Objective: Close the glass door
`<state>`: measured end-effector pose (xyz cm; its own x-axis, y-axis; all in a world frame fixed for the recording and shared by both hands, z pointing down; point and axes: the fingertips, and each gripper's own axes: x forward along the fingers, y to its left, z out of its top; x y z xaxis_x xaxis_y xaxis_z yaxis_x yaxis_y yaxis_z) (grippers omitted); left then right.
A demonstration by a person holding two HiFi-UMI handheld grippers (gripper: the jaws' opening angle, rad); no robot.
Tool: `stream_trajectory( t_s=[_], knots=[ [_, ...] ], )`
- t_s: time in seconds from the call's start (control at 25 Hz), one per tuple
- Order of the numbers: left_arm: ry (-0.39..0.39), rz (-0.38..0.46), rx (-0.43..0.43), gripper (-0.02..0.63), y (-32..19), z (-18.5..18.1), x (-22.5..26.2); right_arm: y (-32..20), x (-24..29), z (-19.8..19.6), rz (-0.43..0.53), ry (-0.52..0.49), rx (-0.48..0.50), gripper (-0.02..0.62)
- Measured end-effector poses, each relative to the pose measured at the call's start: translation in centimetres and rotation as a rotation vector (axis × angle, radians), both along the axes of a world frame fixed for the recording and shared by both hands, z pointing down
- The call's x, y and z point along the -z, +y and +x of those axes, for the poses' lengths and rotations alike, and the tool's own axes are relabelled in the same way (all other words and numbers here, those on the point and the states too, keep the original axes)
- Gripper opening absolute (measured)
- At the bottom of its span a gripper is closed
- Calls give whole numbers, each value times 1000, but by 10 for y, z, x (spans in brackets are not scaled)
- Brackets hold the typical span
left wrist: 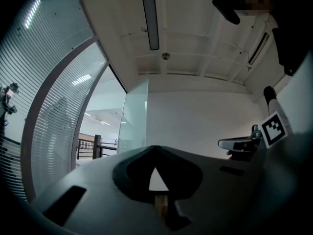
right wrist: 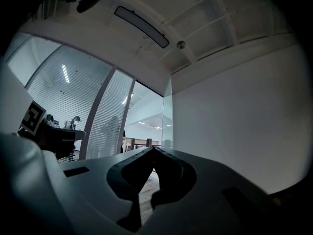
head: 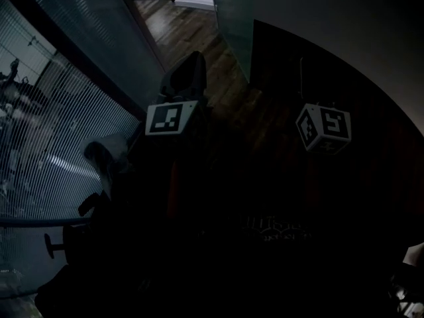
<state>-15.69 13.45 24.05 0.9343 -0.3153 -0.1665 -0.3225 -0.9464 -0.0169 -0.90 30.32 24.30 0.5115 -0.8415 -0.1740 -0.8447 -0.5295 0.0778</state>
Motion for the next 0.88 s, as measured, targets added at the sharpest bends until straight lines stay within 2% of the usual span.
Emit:
stream_trajectory(
  t_s=[0.4,0.88],
  knots=[
    [-14,8,-33,2,-52,41,4,-54,1,38,4,-20,-19,0],
    [-25,11,-4,2,-112,121,1,-122,0,124,6,-29,12,0]
  ],
)
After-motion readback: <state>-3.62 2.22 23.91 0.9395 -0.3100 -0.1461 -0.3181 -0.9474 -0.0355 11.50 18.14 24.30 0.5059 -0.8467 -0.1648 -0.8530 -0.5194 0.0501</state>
